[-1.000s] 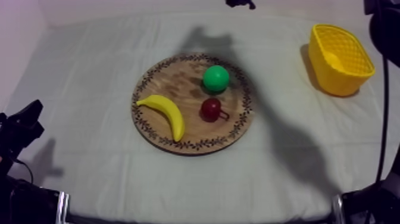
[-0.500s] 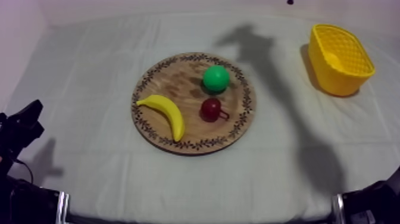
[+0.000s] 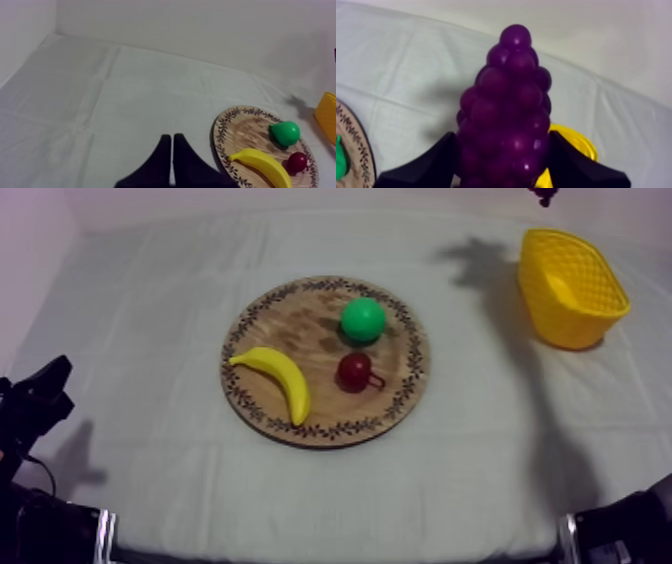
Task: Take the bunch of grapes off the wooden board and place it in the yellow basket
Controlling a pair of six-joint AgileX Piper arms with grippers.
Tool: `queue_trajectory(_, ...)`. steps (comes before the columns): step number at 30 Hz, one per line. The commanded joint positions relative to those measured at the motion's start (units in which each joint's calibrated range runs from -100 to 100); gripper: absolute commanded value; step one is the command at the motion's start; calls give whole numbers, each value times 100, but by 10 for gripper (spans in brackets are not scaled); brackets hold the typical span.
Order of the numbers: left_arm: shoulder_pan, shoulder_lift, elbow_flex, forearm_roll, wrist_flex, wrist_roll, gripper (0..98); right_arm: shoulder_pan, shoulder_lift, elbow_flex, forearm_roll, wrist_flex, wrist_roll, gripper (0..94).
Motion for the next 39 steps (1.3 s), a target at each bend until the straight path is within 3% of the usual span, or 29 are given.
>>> queue_trajectory(1, -3, 0, -3, 2, 2, 1, 1, 118, -72, 352, 32, -165, -146, 335)
queue_trajectory(11, -3, 0, -3, 2, 2, 1, 1, 510, -349, 1383, 242, -742, -533, 332)
queue_trajectory(22, -3, 0, -3, 2, 2, 1, 1, 637, -227, 2498, 690, -1120, -995, 335)
queue_trajectory(31, -3, 0, -3, 2, 2, 1, 1, 805, 356, 2441, 512, -1188, -694, 363)
queue_trajectory(39, -3, 0, -3, 2, 2, 1, 1, 814, 757, 2170, 443, -1221, -477, 524)
